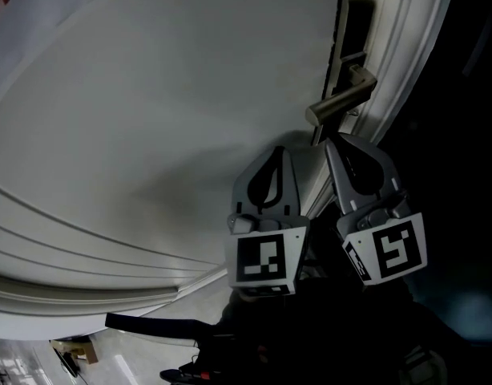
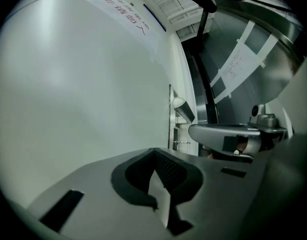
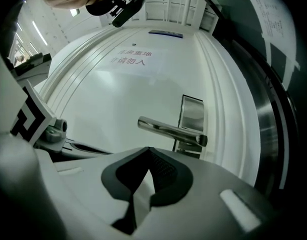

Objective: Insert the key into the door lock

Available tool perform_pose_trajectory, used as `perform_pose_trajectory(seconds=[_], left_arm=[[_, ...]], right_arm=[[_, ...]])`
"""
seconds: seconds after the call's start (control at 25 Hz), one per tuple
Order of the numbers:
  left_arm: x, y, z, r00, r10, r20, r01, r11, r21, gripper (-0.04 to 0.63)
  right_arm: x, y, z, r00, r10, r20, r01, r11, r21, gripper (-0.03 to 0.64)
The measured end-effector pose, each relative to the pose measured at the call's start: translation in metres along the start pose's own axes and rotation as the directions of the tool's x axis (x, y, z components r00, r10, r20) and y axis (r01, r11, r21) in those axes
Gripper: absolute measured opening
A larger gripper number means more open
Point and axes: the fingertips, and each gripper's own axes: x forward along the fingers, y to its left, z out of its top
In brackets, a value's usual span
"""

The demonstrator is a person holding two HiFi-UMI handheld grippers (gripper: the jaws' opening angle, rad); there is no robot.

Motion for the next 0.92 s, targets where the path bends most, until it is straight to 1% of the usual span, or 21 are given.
perform_pose_trajectory(seconds=[0.92], left_arm=[[0.003,-0.0061,-0.0038,1.0,-0.013,-0.012,0.013,1.0,-0.001,0.0]], right_arm=[[0.004,-0.0026,-0.0055,1.0,0.005,-0.018,-0.006,1.0,-0.01,0.0]])
